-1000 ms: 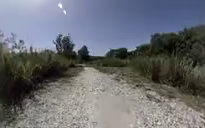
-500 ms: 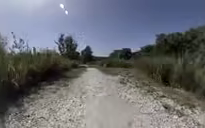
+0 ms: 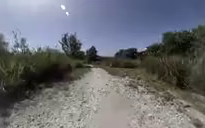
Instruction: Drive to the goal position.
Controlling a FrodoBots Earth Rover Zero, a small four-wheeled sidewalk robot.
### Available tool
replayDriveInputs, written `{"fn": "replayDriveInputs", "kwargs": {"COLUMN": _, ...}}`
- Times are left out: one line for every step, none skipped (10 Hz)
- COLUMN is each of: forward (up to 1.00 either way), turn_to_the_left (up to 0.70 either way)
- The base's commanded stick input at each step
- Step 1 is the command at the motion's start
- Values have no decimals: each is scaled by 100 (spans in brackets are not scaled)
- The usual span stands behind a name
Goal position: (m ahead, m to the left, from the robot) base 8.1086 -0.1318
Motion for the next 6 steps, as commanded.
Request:
{"fn": "replayDriveInputs", "kwargs": {"forward": 70, "turn_to_the_left": 0}}
{"fn": "replayDriveInputs", "kwargs": {"forward": 70, "turn_to_the_left": 0}}
{"fn": "replayDriveInputs", "kwargs": {"forward": 70, "turn_to_the_left": 0}}
{"fn": "replayDriveInputs", "kwargs": {"forward": 70, "turn_to_the_left": 0}}
{"fn": "replayDriveInputs", "kwargs": {"forward": 70, "turn_to_the_left": 0}}
{"fn": "replayDriveInputs", "kwargs": {"forward": 70, "turn_to_the_left": 0}}
